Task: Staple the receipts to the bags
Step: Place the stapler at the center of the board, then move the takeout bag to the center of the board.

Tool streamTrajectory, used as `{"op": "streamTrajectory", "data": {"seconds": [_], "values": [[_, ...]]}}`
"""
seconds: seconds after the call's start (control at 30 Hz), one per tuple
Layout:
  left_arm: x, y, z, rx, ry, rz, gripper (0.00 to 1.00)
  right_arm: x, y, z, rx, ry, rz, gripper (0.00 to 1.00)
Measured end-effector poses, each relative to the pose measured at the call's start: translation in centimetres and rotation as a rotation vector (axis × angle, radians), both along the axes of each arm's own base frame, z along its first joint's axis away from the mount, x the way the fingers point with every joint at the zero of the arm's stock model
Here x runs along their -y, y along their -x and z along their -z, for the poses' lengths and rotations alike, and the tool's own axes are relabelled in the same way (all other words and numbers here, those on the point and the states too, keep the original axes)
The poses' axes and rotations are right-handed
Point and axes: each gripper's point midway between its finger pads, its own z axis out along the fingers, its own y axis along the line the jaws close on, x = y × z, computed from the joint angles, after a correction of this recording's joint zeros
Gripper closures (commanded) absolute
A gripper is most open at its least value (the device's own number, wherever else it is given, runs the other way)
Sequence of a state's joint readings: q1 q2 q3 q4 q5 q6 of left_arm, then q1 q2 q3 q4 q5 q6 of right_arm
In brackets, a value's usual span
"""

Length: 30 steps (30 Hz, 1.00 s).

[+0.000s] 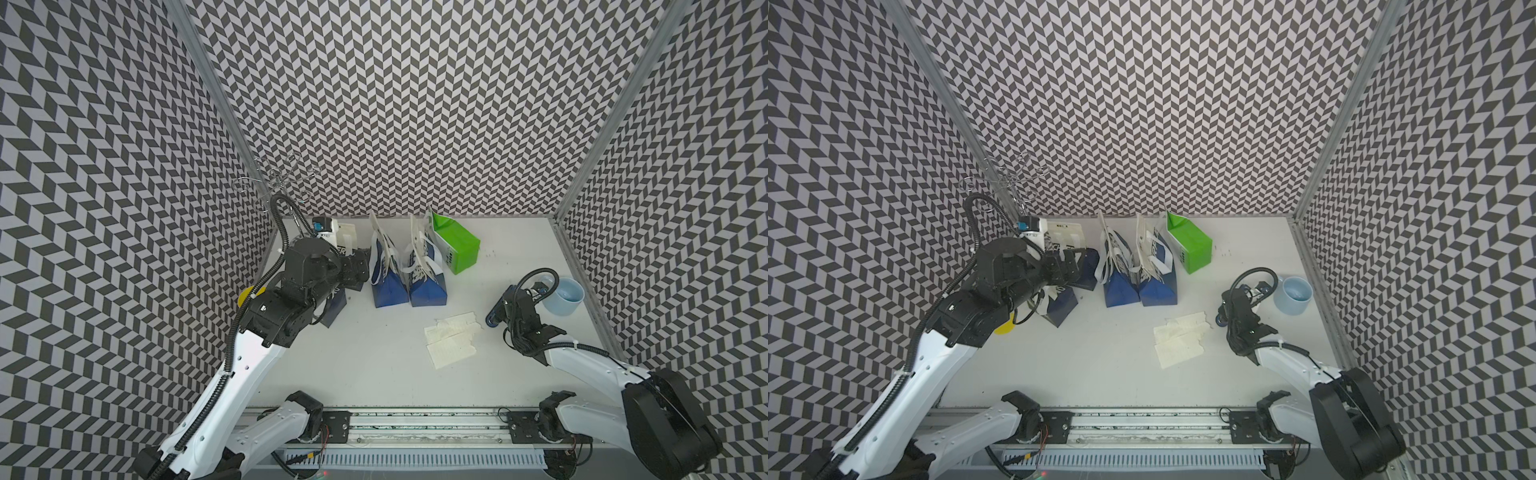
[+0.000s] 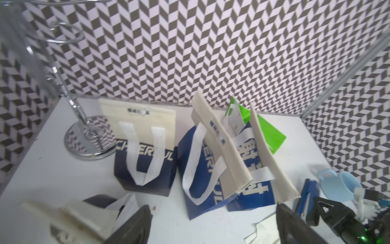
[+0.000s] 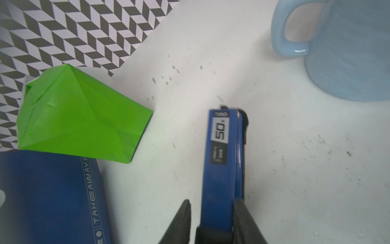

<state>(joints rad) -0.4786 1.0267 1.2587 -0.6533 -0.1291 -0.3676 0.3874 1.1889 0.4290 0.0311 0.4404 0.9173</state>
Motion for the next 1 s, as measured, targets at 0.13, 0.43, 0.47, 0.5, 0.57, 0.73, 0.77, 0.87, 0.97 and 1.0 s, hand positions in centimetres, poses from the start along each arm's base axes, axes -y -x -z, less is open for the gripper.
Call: {"op": "streamTrajectory", "data": {"seconds": [0.13,0.43,0.47,0.5,0.57,0.73,0.77,0.87,0.97,1.0], "values": [[2.8,-2.9,2.0,-0.029,-0.017,0.056,0.02,-0.2,0.0,0.2,-0.009,0.006,-0.021,0.46],[5.3,-6.4,6.0,-0.087,-0.055,0.074,0.1,-1.8,-0.5,-0.8,-0.016,0.014,-0.134,0.45],[5.5,-6.5,6.3,-0.093,-0.054,0.074,0.14,-2.1,-0.6,-1.3,-0.01,0.015,-0.155,0.45],[5.6,-6.5,6.5,-0.097,-0.051,0.075,0.17,-2.3,-0.7,-1.7,-0.004,0.015,-0.172,0.45],[5.8,-6.4,7.5,-0.115,-0.05,0.083,0.26,-2.9,-0.7,-3.0,0.018,0.019,-0.224,0.45],[6.2,-5.7,10.7,-0.184,-0.072,0.099,0.71,-4.8,-0.2,-5.6,0.073,0.005,-0.364,0.45],[6.2,-5.6,11.3,-0.194,-0.083,0.102,0.78,-5.3,0.0,-5.6,0.067,-0.001,-0.399,0.44],[6.2,-5.3,12.2,-0.215,-0.117,0.1,0.97,-6.8,0.7,-4.4,0.015,-0.023,-0.49,0.45],[5.9,-5.0,12.4,-0.218,-0.154,0.087,1.0,-7.7,1.3,-2.5,-0.055,-0.039,-0.544,0.45],[5.9,-4.8,12.4,-0.217,-0.169,0.086,1.0,-7.9,1.4,-2.0,-0.072,-0.043,-0.559,0.45]]}}
